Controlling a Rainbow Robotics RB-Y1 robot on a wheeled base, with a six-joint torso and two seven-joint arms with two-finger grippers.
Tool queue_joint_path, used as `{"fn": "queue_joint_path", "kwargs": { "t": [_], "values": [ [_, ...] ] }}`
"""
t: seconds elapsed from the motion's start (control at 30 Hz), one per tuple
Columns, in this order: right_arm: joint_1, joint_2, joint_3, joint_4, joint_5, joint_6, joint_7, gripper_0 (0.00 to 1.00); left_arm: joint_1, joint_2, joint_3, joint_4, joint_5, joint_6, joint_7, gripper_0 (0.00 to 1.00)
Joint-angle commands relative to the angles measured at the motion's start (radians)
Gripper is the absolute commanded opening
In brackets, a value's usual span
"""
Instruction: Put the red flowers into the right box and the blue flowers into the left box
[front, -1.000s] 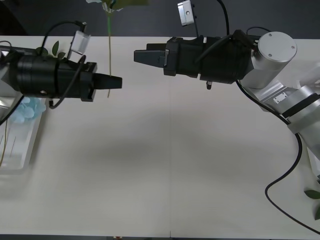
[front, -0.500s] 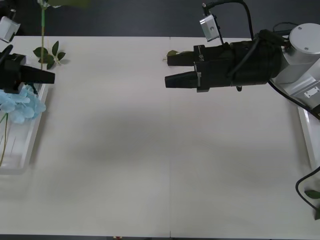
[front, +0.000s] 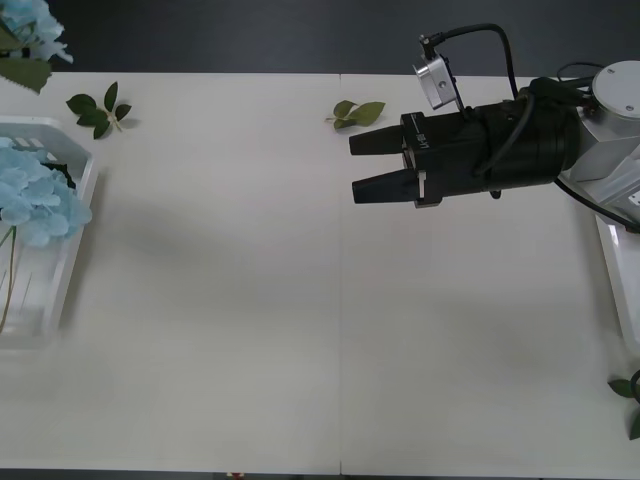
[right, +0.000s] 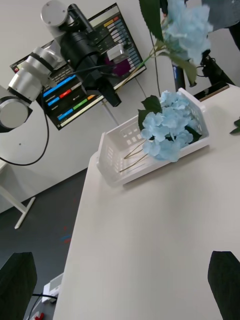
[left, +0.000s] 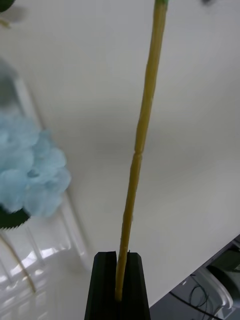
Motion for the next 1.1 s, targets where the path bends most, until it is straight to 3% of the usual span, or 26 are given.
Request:
{"fn": "queue_joint_path", "kwargs": {
  "t": [0.03, 0.4, 0.63, 1.1],
  "values": [
    [-0.002, 0.005, -0.005, -0.027, -0.006, -0.023, 0.009, 1.00, 0.035, 0.076, 0.037, -0.030, -0.096, -0.055, 0.058, 0.00],
    [-0.002, 0.005, -0.005, -0.027, -0.006, -0.023, 0.009, 1.00, 0.104, 0.142, 0.007, -0.030, -0.387, -0.213, 0.054, 0.00],
    [-0.002, 0.005, -0.005, -0.027, -0.006, -0.023, 0.009, 1.00, 0.135, 0.142, -0.021, -0.030, -0.488, -0.216, 0.058, 0.00],
    [-0.002, 0.005, -0.005, -0.027, -0.006, -0.023, 0.009, 1.00, 0.186, 0.142, -0.163, -0.030, -0.543, -0.278, 0.079, 0.00]
  ]
}}
